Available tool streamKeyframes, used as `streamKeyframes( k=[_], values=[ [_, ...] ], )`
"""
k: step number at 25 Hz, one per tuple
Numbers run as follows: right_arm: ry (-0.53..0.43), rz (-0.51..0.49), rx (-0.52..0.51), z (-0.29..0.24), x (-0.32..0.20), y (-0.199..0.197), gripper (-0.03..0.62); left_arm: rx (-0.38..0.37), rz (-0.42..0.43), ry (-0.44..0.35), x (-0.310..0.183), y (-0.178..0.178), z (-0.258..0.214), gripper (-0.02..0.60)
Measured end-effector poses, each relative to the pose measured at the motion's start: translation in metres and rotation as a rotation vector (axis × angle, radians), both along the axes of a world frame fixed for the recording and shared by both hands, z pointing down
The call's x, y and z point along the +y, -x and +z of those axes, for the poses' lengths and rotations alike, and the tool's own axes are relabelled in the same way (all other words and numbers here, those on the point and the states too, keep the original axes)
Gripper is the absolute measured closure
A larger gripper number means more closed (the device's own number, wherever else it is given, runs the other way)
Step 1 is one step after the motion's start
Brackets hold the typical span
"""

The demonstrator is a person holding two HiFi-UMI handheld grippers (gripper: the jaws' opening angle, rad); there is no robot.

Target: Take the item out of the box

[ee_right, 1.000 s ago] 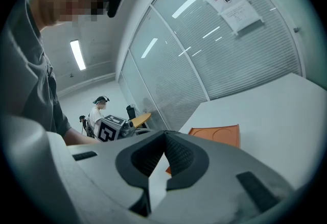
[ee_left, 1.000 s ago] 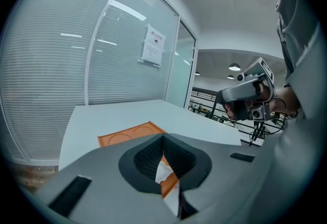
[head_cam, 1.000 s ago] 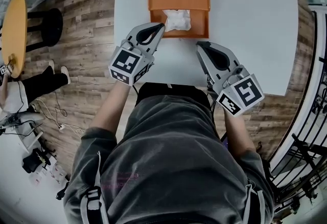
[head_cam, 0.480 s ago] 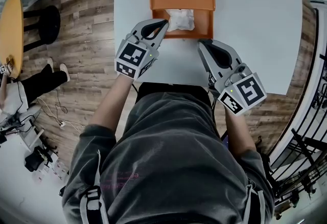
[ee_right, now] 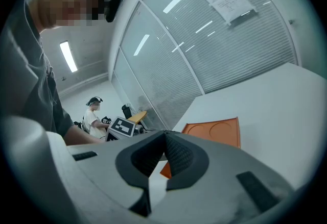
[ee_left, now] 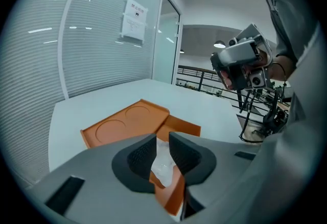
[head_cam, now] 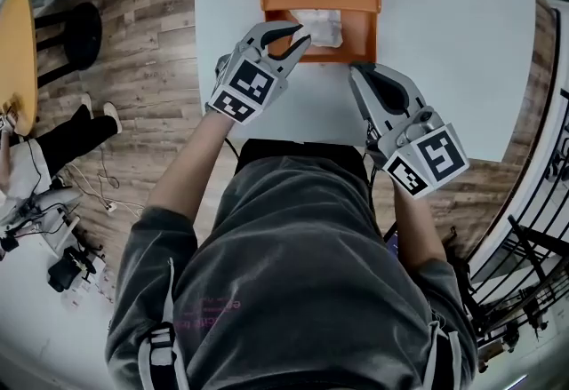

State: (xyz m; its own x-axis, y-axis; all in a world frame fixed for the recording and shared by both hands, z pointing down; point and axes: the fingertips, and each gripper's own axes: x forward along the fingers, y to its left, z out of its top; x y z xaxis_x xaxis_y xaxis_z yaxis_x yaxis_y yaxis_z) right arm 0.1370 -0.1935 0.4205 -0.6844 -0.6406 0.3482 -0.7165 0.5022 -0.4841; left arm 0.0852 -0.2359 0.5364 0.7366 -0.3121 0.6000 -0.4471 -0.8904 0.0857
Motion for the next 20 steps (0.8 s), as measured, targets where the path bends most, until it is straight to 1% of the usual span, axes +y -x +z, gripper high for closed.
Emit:
streamKeyframes(
  k=[3,4,6,9,11,15,20],
  values=[
    [0.005,0.008,-0.005,0.002,-0.001,-0.002,0.592,-0.040,0.041,0.006,0.000,-0.003,0.009,0.476],
    [0.007,0.011,-0.006,0.001,-0.001,-0.002,0.592,-0.056,0.056,0.003,-0.001,-0.004,0.011,0.457],
    [0.009,0.014,-0.010,0.002,-0.001,-0.002,0.592,-0.088,0.088,-0.001,0.000,-0.005,0.017,0.449],
    [0.014,0.017,-0.015,0.006,0.000,-0.003,0.592,-0.137,0.135,-0.002,0.001,-0.008,0.029,0.408],
    [0.019,0.019,-0.018,0.008,0.001,-0.004,0.592,-0.174,0.170,-0.009,0.002,-0.009,0.036,0.391],
    [0.027,0.024,-0.020,0.009,0.003,-0.008,0.592,-0.247,0.234,-0.029,0.003,-0.013,0.045,0.387],
    [0.036,0.029,-0.023,0.022,0.006,-0.010,0.592,-0.301,0.285,-0.033,0.001,-0.017,0.063,0.387]
  ],
)
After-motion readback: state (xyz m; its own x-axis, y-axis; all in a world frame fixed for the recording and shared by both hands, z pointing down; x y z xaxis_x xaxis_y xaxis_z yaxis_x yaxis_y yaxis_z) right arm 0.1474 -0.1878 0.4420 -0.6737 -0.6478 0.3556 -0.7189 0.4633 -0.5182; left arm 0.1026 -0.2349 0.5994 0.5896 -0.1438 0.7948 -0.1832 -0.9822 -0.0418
